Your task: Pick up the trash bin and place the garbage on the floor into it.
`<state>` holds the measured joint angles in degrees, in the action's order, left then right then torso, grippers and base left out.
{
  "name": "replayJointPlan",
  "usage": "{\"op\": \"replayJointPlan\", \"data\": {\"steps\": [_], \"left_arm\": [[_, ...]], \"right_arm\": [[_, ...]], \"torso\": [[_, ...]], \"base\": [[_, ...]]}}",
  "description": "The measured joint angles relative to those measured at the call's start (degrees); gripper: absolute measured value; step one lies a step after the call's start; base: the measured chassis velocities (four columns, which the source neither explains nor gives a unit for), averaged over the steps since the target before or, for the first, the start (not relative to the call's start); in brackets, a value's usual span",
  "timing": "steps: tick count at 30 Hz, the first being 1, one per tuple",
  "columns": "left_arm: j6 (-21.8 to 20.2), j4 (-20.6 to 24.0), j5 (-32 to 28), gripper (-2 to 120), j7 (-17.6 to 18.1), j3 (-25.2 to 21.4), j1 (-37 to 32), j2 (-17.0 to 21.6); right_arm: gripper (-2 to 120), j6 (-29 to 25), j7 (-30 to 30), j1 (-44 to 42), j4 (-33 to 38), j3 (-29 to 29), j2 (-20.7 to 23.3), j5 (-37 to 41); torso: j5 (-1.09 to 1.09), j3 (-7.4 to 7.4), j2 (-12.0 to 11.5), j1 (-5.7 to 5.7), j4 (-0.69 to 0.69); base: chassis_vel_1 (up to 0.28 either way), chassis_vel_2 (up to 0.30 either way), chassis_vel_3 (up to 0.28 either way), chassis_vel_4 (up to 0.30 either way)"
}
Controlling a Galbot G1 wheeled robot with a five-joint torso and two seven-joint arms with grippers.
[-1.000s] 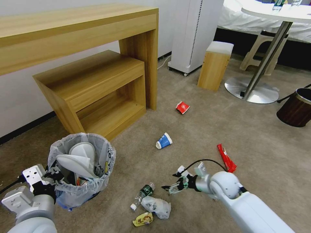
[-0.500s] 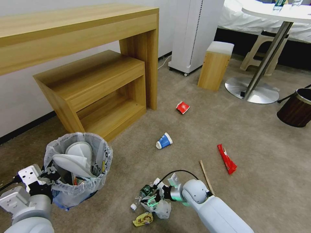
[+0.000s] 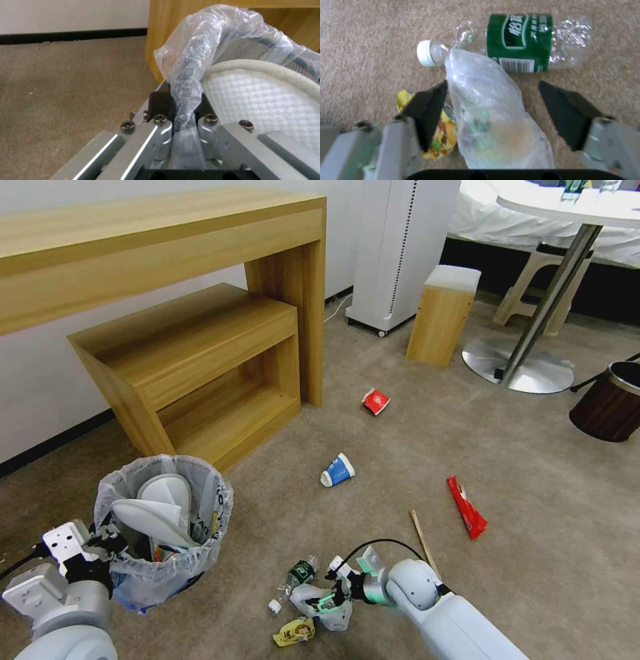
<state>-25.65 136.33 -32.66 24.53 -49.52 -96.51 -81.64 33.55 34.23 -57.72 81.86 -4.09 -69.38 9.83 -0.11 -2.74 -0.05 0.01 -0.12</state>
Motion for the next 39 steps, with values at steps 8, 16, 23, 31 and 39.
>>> {"op": "replayJointPlan", "data": {"steps": [8, 16, 23, 31, 39], "left_arm": [[0.0, -0.1, 0.0, 3, 0.0, 0.0, 0.4, 0.1], [0.0, -0.5, 0.5, 3, 0.0, 0.6, 0.6, -0.4], [0.0, -0.5, 0.5, 3, 0.0, 0.5, 0.6, -0.4], [0.0, 0.1, 0.2, 3, -0.1, 0.4, 0.5, -0.1], [-0.1, 0.7, 0.2, 3, -0.1, 1.0, 0.0, -0.4]], "right_arm": [[40, -0.7, 0.0, -0.4, -0.5, -0.2, 0.6, -1.4], [9, -1.9, 0.5, -0.9, -0.4, 0.2, 1.1, -3.2], [0, -4.0, -2.1, -1.4, 2.4, 0.7, 1.1, -2.7], [0, -3.7, -4.8, -4.2, 20.4, 3.9, 7.1, 8.7], [0, -22.5, 3.9, -1.9, 28.2, 8.6, 10.0, 23.6]], "torso": [[-0.01, 0.00, 0.0, 0.00, 0.00], [-0.01, 0.00, 0.0, 0.00, 0.00], [-0.01, 0.00, 0.0, 0.00, 0.00], [-0.02, 0.01, 0.0, 0.00, 0.00], [-0.02, 0.01, 0.0, 0.00, 0.00]], "base": [[0.000, 0.000, 0.000, 0.000], [0.000, 0.000, 0.000, 0.000], [0.000, 0.000, 0.000, 0.000], [0.000, 0.000, 0.000, 0.000], [0.000, 0.000, 0.000, 0.000]]}}
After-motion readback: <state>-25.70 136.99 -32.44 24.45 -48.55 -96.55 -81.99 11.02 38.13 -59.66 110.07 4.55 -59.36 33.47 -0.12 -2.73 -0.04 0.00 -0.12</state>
